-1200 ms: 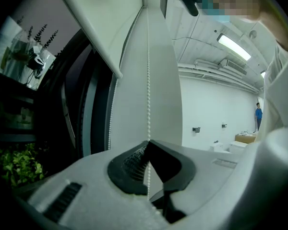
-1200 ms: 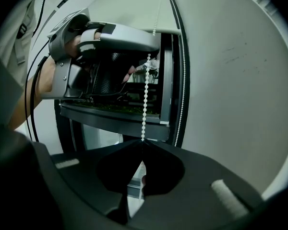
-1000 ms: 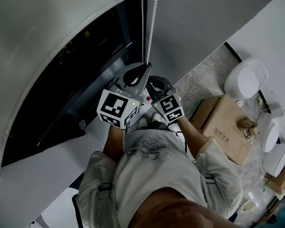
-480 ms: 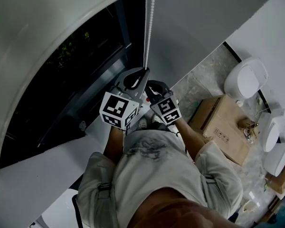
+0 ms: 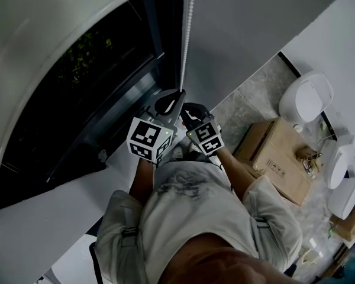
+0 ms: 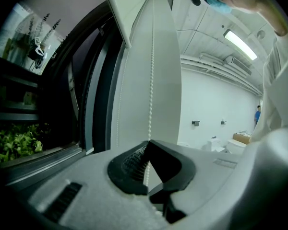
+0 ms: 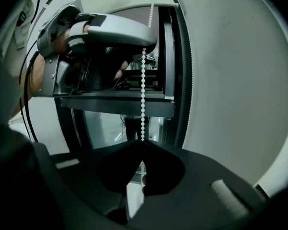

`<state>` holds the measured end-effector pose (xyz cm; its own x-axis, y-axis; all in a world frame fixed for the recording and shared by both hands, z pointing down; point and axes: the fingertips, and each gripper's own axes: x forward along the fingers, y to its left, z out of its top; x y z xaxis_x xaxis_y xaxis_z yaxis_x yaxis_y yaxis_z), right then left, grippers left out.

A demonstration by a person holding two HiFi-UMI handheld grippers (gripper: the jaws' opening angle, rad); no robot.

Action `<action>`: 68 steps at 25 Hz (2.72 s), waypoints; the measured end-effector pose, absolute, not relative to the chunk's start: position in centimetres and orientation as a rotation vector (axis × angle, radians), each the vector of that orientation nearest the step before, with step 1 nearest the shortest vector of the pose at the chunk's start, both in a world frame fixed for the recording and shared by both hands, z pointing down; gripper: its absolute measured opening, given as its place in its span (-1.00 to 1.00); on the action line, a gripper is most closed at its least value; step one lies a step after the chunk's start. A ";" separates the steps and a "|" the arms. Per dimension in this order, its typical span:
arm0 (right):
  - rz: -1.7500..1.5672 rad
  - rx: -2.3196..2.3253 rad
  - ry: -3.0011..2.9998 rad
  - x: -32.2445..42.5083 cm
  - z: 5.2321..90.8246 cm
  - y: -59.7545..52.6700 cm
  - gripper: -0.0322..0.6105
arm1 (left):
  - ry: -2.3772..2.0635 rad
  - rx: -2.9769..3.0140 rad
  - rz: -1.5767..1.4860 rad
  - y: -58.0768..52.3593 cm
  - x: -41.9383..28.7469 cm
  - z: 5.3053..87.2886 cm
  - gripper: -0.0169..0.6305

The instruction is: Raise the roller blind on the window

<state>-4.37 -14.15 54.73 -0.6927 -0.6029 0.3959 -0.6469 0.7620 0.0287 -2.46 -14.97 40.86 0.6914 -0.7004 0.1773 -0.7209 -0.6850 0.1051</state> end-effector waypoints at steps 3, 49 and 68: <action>0.156 0.942 -2.581 -4.5 54.6 -13.7 -0.86 | -1.161 2.737 0.183 -14.9 -2.5 40.8 -0.91; -0.420 1.043 -3.017 -4.4 22.6 -15.6 -0.86 | -1.196 2.754 0.188 -15.2 -2.3 41.1 -0.91; -0.403 1.137 -2.984 -4.2 26.5 -15.3 -0.87 | -1.150 2.713 0.245 -15.2 -2.3 45.1 -0.91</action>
<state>-4.22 -15.30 26.45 -0.7477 -0.6446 -0.1595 -0.6639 0.7193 0.2048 -2.30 -15.17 45.12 0.6865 -0.6923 0.2224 -0.7228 -0.6832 0.1044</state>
